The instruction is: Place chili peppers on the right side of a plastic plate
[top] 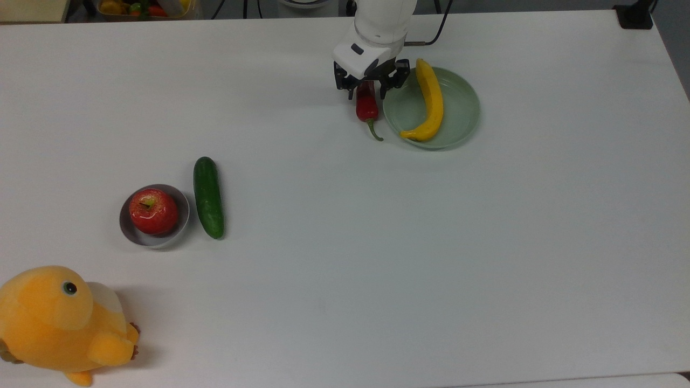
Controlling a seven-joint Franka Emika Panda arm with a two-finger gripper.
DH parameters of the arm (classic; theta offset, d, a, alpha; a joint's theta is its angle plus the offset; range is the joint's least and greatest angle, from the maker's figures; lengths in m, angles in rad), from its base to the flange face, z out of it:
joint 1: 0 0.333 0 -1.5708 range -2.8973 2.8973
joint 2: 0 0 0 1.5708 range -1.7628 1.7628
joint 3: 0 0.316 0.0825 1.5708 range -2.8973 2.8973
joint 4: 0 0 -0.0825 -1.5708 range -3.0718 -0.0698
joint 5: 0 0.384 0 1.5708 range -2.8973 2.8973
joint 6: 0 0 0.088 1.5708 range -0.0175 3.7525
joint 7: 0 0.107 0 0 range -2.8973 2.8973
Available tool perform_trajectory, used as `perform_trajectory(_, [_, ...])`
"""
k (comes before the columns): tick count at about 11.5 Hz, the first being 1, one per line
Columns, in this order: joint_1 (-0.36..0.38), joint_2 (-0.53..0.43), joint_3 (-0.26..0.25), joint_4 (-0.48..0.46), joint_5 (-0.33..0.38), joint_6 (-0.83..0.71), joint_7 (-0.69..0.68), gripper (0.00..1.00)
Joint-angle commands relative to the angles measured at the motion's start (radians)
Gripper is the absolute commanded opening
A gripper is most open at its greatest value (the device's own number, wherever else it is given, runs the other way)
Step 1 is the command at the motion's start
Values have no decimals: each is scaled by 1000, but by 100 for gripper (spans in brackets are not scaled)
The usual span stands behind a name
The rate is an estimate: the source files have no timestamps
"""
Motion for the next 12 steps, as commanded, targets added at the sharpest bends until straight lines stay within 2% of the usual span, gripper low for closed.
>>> perform_trajectory(1, [-8,-22,1,36,-17,4,70,100])
perform_trajectory(2, [-22,-27,1,68,-17,-22,71,100])
perform_trajectory(6, [-53,-38,-11,394,2,-365,74,100])
perform_trajectory(8, [-53,-44,-37,522,38,-486,74,100])
perform_trajectory(10, [-51,-76,-87,583,68,-556,70,100])
perform_trajectory(12, [-38,-119,-152,593,91,-574,62,100])
